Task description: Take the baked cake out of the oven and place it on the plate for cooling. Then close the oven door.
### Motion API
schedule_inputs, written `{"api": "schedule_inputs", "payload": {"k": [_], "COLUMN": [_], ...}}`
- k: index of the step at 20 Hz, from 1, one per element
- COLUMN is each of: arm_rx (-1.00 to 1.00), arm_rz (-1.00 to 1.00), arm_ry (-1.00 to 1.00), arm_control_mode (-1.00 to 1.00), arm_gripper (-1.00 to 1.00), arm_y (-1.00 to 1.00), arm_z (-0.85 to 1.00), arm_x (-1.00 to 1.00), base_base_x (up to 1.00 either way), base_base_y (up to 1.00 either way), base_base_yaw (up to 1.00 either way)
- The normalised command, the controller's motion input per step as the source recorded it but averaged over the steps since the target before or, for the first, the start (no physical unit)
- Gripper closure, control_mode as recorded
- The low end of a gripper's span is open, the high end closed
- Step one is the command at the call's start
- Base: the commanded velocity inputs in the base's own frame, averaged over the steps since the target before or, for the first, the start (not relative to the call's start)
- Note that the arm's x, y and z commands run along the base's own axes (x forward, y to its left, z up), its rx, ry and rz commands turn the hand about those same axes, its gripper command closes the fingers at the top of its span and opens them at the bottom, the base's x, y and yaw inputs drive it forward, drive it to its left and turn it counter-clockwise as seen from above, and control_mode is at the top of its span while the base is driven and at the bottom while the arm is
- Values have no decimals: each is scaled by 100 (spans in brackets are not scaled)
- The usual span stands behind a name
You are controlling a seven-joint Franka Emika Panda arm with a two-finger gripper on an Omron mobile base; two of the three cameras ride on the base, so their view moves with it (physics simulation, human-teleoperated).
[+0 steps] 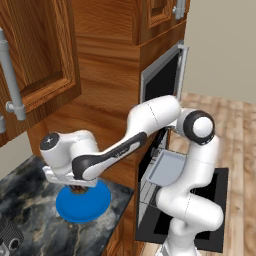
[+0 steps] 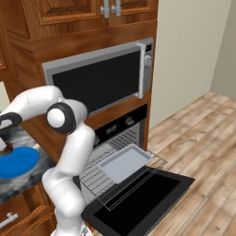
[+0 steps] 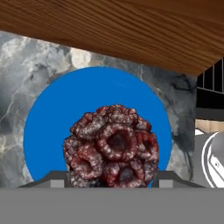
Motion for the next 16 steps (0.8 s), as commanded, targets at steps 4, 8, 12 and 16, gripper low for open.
{"api": "schedule_inputs", "payload": {"k": [4,8,12,16], "arm_rx": [3,3,3,4], "arm_rz": [-26,-27,-26,-25], "arm_ry": [-4,-5,-5,-6], "arm_control_mode": [-100,-100,-100,-100], "arm_gripper": [100,100,100,100], "arm_y": [0,0,0,0], "arm_z": [-37,-38,-37,-33], "arm_x": [-23,-19,-14,-13], "base_base_x": [0,0,0,0], "base_base_y": [0,0,0,0], "base_base_yaw": [0,0,0,0]}}
